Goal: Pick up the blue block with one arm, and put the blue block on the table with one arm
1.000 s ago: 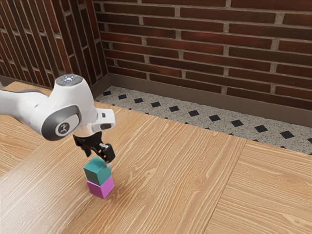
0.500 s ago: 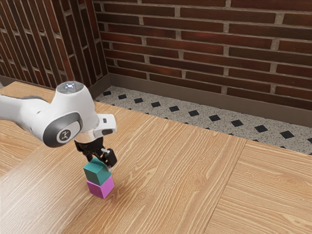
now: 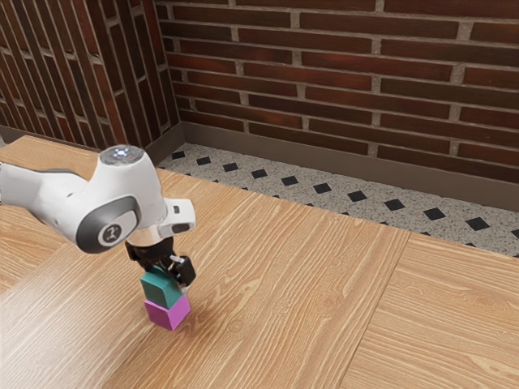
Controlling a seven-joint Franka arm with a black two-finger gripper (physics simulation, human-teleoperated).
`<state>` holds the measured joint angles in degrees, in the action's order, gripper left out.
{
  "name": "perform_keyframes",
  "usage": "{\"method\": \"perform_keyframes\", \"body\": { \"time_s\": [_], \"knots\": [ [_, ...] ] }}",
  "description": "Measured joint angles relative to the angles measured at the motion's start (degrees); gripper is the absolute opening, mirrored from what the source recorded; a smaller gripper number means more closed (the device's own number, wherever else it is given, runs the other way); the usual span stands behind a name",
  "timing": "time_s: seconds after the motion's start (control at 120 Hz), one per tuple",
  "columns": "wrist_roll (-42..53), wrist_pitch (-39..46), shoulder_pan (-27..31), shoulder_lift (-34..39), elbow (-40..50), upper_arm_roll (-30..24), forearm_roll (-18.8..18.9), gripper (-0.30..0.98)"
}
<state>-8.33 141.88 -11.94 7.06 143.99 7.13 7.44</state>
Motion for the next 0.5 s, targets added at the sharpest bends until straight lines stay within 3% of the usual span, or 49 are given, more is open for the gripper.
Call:
{"method": "perform_keyframes", "body": {
  "time_s": [0.133,0.375,0.5],
  "knots": [
    [-0.14,0.14,0.09,-0.77,0.00,0.00,-0.11,0.65],
    [-0.53,0.22,0.27,-1.10,0.00,-0.01,-1.06,0.43],
    [-0.91,0.22,0.21,-0.99,0.00,0.04,-1.06,0.39]
  ]
}}
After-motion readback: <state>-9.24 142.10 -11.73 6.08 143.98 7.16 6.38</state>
